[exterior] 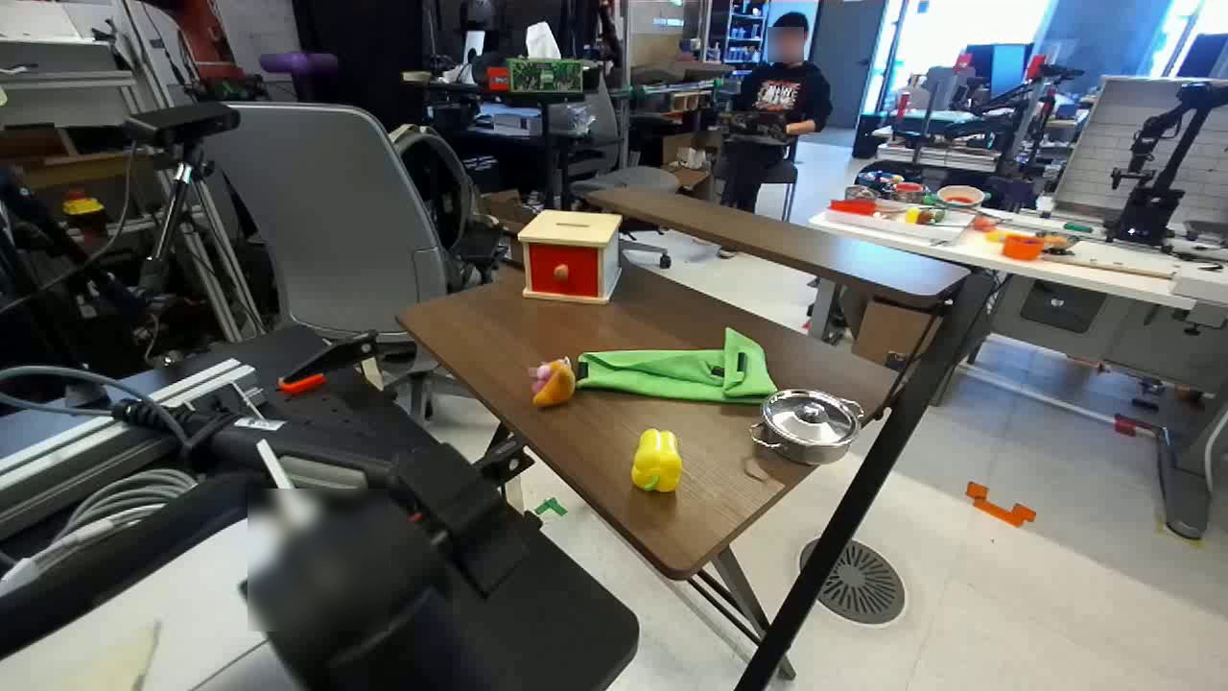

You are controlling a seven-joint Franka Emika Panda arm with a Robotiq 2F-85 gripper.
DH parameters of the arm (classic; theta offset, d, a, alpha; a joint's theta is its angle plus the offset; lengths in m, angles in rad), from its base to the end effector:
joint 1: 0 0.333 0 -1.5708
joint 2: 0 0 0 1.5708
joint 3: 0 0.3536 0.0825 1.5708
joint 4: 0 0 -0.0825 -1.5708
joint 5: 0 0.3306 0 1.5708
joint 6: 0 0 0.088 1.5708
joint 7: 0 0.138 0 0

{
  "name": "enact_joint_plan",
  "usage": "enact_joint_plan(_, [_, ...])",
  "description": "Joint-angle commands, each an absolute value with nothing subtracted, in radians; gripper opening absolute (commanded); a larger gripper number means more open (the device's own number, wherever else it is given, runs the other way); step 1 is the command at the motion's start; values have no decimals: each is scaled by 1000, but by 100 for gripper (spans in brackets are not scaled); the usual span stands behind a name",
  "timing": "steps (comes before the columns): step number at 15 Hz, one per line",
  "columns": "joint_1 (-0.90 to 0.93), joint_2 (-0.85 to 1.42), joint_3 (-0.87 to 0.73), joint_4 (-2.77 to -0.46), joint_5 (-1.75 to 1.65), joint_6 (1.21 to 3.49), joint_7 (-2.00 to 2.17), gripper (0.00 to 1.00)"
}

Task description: Open the drawer

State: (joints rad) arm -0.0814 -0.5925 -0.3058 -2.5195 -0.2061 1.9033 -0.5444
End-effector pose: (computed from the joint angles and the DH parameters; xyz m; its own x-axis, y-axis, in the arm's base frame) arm 0.2662 -0.1431 0.4842 0.9595 0.2780 -0.0460 0.2783 -0.9605 -0.0011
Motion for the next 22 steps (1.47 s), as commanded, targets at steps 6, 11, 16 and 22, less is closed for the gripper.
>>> enact_joint_plan(6, [-73,-555,-286,-2518,-207,1944,-549,100])
enact_joint_plan(11, [11,-321,-227,-2501,-206,2150,-577,100])
enact_joint_plan(16, [56,3,-140,-2427,-203,2447,-674,100])
enact_joint_plan(22, [35,404,-12,-2206,-239,2715,-672,100])
